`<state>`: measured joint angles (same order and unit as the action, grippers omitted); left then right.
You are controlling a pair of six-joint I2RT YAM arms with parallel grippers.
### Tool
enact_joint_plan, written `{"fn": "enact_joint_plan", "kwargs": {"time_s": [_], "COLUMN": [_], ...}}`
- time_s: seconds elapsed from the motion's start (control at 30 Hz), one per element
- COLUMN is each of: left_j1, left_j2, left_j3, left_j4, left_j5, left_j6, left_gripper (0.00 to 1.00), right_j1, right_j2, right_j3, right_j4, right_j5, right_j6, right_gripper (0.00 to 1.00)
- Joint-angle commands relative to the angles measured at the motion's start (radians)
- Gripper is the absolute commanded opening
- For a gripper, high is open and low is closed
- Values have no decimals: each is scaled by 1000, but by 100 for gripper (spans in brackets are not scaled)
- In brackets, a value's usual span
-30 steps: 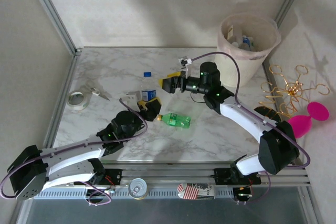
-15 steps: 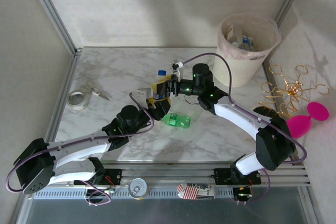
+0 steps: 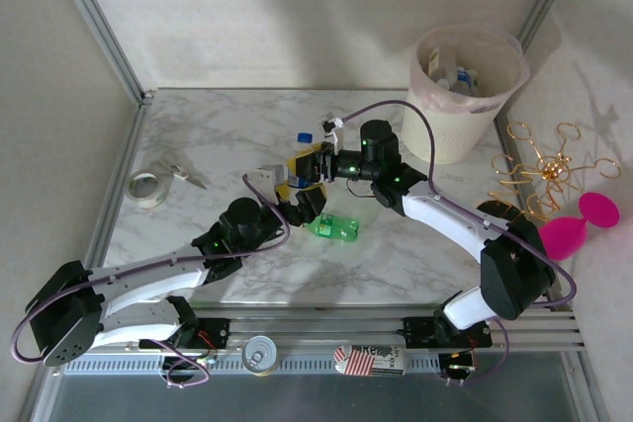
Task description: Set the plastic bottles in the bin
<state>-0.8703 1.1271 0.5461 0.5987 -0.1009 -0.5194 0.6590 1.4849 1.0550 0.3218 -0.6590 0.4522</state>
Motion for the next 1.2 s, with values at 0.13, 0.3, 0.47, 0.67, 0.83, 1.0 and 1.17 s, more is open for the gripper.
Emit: {"fn": "enact_joint_plan", "kwargs": {"time_s": [0.13, 0.3, 0.47, 0.67, 0.83, 1.0, 1.17], "left_j1": [5, 57, 143, 188, 200, 204, 206], "left_j2": [-123, -185, -185, -177, -167, -139, -110], "left_j3": [-77, -128, -159, -210, -223, -225, -233], "left_j4": [-21, -115, -202, -181, -145, -125, -99], "left_j5": [-230, -360, -291, -228, -206, -178, -151], "left_j6": [-42, -144, -250, -328, -347, -353, -370], "left_gripper": [100, 99, 100, 100, 100, 100, 100], "right_j1": [-15, -57, -153, -288, -416, -513, -571], "right_j2": [-9, -33, -44, -41, -57, -20, 0], "right_j3": [80, 141, 257, 433, 471, 504, 476], "right_j4": [-189, -327, -438, -502, -409, -341, -251], "right_j5": [273, 480, 594, 749, 883, 1020, 1088], "right_j6": [-117, -210, -298, -377, -401, -427, -448], "right_gripper": [51, 52, 52, 52, 52, 51, 51]}}
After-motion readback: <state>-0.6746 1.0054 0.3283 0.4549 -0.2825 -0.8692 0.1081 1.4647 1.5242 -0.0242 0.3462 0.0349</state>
